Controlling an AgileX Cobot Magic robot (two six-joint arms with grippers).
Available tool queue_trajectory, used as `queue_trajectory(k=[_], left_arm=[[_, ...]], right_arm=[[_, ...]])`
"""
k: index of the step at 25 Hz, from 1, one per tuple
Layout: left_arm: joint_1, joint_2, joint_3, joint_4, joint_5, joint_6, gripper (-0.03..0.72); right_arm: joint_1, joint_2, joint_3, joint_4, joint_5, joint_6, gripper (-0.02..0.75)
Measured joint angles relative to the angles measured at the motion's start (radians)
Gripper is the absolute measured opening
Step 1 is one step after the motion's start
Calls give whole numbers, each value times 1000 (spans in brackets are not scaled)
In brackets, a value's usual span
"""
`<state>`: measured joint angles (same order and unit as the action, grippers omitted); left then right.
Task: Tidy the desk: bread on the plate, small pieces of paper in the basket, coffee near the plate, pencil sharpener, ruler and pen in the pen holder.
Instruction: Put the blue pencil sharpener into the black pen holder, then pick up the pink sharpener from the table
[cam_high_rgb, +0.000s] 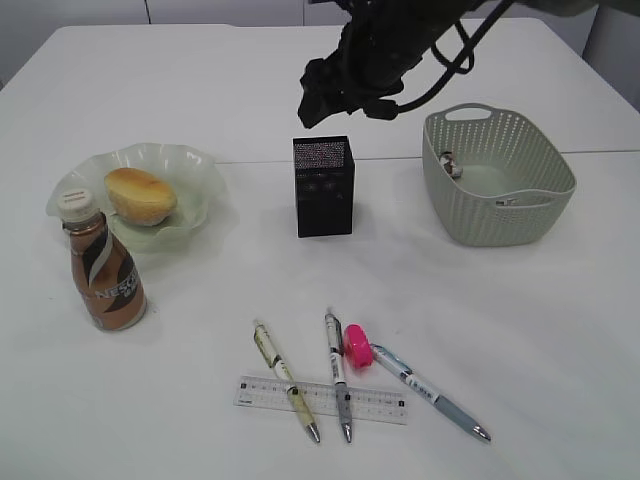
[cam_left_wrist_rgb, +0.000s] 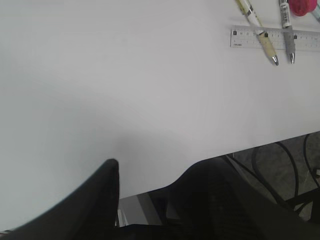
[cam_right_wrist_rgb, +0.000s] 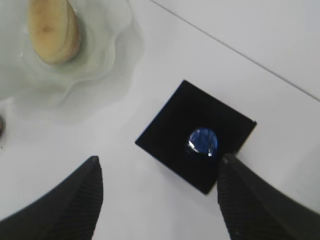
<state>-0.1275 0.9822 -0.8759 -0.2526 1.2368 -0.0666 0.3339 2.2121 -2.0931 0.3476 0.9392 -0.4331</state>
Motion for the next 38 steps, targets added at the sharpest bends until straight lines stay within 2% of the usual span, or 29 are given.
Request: queue_trajectory(k=[6,15,18,23,29,32,38], left_arm=[[0,0,0,0,0,0,414],[0,0,0,-11,0,0,414],[0,0,0,-11,0,0,414],[0,0,0,-12,0,0,414],[0,0,0,-14,0,0,414],[0,0,0,-19,0,0,414],[0,0,0,-39,0,0,414]], right_arm=[[0,-4,-100,-170,270,213,553],[0,-20,-96,-196,297,433,553],[0,-81,0,-213,297,443,553],[0,-237,324,-244,297,466,553],[1,-414,665,-68,295,470,553],[1,-443,733,-53,295,470,553],[1,-443,741,-80,272,467,553]])
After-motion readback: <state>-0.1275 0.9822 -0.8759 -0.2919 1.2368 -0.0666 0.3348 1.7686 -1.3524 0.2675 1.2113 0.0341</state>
